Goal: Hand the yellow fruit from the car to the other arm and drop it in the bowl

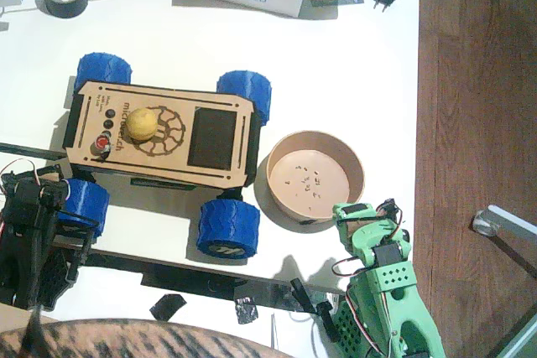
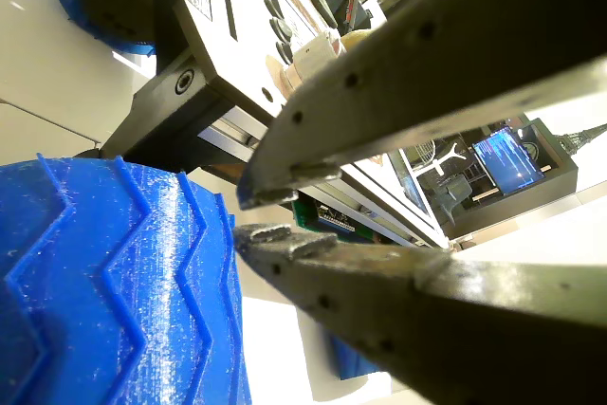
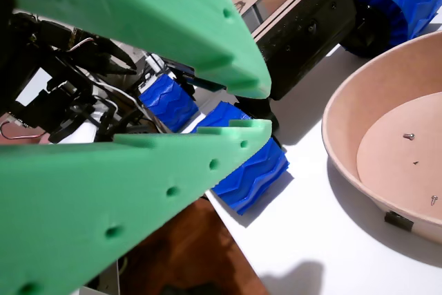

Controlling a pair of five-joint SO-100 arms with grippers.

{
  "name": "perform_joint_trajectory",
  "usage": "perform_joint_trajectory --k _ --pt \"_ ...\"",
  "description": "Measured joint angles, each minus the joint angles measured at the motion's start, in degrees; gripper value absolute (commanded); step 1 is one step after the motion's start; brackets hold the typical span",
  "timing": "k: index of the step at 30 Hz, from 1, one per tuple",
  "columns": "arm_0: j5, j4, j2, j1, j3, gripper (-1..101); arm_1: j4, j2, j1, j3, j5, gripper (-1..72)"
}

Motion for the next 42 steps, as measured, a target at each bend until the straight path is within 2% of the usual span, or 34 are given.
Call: perform_joint_trajectory --k 16,21,24,26,42 --pt "0.0 0.0 0.0 0.0 0.0 4 0.8 0.0 2.3 -1.7 0.4 0.1" --pt "0.0 0.0 0.0 0.0 0.0 2 0.8 0.0 3.4 -2.1 0.4 0.1" --pt "0.0 0.0 0.0 0.0 0.0 12 0.8 0.0 3.2 -2.1 0.4 0.1" --pt "0.0 0.0 0.0 0.0 0.0 9 0.9 0.0 3.2 -2.1 0.4 0.1" --pt "-0.3 -0.4 -1.7 0.3 -4.8 11 2.2 0.0 3.2 -2.2 0.4 0.1"
